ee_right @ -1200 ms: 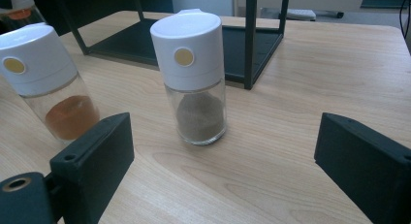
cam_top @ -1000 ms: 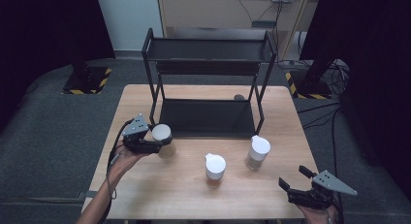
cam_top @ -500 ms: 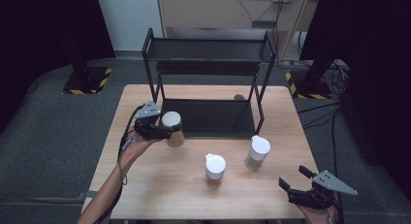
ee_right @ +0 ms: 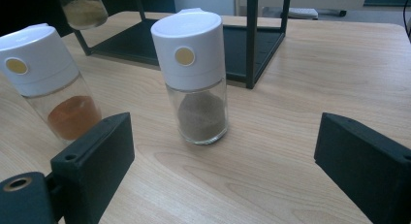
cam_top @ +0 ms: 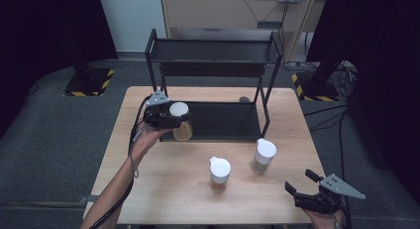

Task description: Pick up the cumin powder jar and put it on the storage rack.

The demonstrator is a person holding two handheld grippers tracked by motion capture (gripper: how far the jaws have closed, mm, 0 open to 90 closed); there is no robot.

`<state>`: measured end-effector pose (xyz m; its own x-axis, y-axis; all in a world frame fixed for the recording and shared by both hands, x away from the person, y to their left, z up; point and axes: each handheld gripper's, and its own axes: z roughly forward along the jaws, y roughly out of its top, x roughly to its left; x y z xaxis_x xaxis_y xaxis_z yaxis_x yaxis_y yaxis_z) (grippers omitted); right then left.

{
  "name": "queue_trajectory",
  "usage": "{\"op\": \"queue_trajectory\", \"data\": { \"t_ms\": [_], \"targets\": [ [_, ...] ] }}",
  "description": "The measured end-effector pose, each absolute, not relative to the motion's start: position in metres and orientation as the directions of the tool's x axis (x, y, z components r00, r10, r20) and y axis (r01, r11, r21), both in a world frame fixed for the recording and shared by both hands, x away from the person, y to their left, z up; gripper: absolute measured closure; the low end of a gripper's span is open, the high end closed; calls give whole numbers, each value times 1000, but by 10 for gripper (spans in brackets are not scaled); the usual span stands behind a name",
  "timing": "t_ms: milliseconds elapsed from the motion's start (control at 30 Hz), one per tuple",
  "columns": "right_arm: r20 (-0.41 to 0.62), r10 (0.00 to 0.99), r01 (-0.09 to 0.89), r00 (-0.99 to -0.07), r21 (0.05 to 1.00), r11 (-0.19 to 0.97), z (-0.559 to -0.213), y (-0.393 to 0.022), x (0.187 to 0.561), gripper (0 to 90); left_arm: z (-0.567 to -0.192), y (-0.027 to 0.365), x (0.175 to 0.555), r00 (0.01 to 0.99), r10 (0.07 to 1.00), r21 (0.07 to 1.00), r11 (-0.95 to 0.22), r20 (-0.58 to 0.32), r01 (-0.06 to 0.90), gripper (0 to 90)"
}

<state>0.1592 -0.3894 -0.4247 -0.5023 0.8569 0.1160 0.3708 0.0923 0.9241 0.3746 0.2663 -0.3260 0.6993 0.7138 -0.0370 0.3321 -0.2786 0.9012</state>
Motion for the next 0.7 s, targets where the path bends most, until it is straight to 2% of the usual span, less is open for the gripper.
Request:
{"op": "queue_trajectory", "data": {
  "t_ms": [500,700],
  "targets": [
    [121,856,373,-502,924,89,-425,-390,160,74,-325,239,397,605,794,895,-224,-62,386,327],
    [123,857,374,-501,923,86,-425,-390,159,74,-328,229,403,553,833,893,-221,-37,392,327]
  ]
}}
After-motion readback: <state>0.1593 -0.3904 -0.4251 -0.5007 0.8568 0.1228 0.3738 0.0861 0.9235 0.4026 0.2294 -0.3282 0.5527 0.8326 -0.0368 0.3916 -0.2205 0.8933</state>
